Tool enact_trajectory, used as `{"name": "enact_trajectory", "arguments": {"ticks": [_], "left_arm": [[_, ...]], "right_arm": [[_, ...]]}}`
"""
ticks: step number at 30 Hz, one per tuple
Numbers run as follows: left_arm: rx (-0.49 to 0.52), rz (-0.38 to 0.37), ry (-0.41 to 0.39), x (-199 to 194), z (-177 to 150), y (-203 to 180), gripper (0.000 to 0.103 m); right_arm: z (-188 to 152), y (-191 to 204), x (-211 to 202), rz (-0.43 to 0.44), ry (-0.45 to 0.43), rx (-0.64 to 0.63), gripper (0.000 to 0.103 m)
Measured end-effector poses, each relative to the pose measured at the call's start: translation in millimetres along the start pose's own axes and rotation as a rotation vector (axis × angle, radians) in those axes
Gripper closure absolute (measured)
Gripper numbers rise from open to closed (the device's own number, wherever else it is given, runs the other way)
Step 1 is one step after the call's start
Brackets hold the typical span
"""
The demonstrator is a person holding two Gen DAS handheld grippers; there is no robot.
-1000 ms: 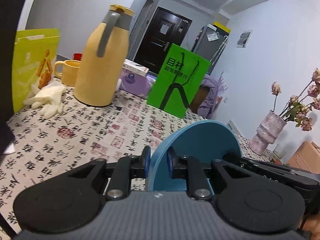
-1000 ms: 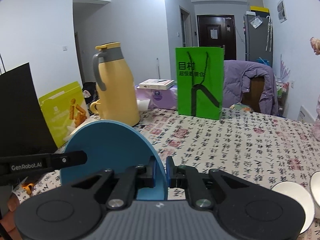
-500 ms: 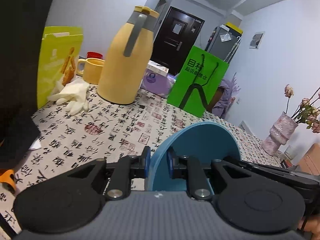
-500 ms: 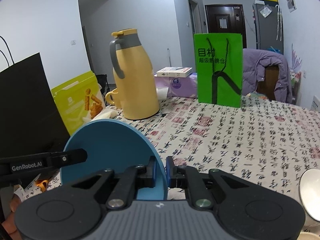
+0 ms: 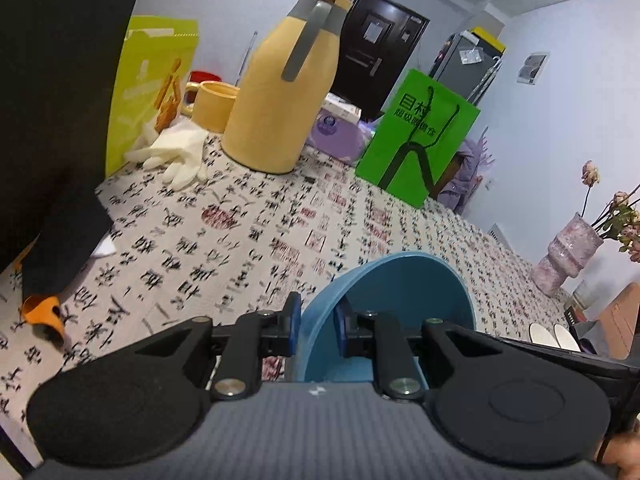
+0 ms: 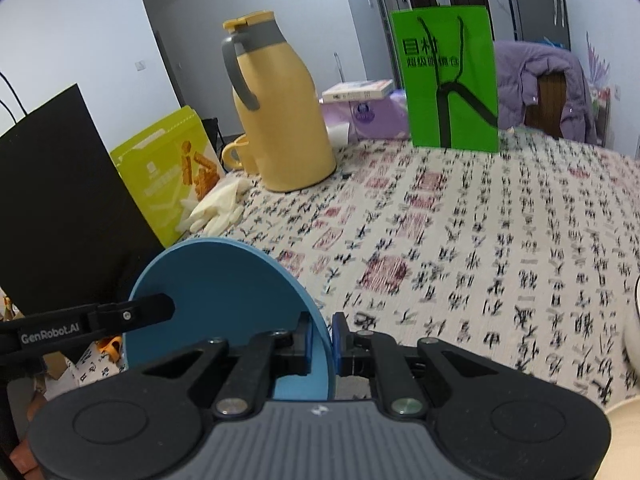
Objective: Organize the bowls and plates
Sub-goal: 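Carry the upright blue bowl with both grippers toward the black bag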
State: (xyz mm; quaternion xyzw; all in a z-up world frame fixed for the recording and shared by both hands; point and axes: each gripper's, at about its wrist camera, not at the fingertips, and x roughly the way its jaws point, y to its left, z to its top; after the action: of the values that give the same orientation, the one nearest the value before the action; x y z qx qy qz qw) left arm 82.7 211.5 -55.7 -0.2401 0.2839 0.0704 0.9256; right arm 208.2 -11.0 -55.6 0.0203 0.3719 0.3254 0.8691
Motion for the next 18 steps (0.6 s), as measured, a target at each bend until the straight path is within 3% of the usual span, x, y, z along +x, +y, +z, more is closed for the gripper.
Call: {"name": "enact_trajectory", "arguments": {"ticks": [18], "left_arm": [[-0.048,0.042,0.082,14.2,-7.9,16.4,0.086]], "right_arm": [[-7.8,0.7,15.4,0.005,0.071,0.019,0.093]]}}
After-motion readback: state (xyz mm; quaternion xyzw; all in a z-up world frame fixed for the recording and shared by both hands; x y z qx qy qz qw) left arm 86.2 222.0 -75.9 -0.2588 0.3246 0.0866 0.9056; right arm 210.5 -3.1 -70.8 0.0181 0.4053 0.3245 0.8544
